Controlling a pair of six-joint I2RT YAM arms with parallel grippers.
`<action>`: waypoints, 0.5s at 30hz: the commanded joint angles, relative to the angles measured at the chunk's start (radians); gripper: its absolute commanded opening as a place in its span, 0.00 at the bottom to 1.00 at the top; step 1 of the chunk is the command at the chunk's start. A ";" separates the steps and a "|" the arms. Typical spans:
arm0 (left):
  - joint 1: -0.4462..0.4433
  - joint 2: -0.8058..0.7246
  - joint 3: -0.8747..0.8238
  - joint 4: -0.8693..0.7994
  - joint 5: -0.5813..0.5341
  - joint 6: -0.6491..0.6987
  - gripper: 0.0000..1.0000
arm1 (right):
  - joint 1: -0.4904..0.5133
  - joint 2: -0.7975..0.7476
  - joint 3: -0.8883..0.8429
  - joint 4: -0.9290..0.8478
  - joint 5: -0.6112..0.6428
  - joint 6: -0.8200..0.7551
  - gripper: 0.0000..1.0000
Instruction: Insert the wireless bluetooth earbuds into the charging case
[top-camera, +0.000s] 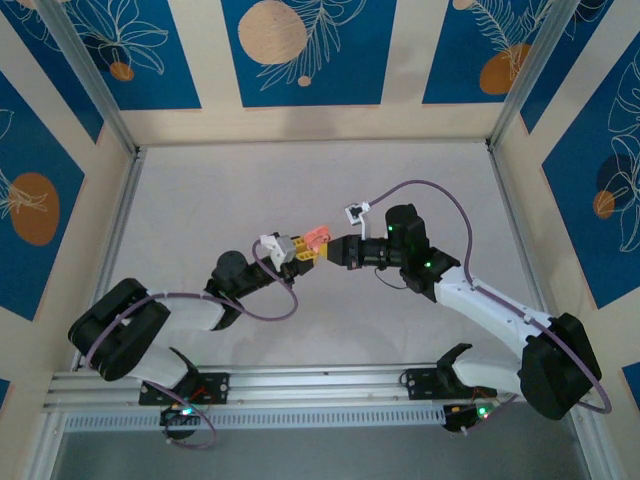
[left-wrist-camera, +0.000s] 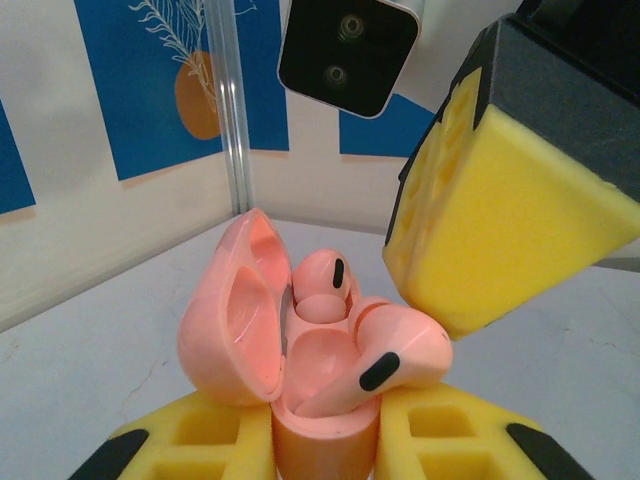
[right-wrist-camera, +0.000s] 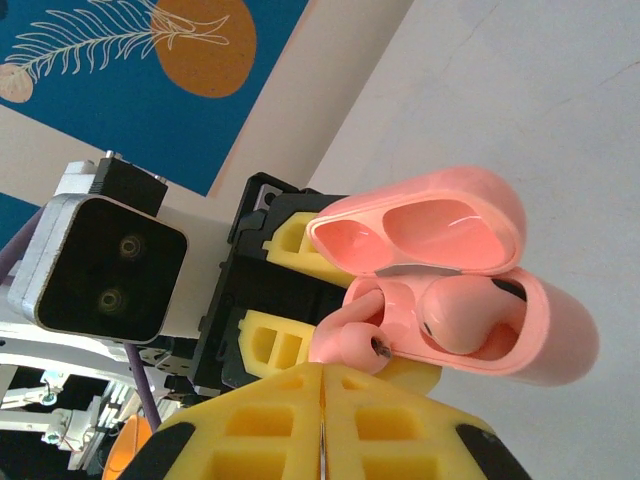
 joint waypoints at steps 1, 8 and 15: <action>-0.011 -0.031 -0.005 0.017 0.023 0.011 0.21 | 0.007 0.011 0.021 0.015 -0.018 0.003 0.10; -0.011 -0.040 -0.007 0.001 0.022 0.014 0.21 | 0.014 0.022 0.029 0.024 -0.017 0.004 0.10; -0.011 -0.044 -0.008 -0.007 0.023 0.017 0.21 | 0.016 0.027 0.034 0.028 -0.011 0.004 0.09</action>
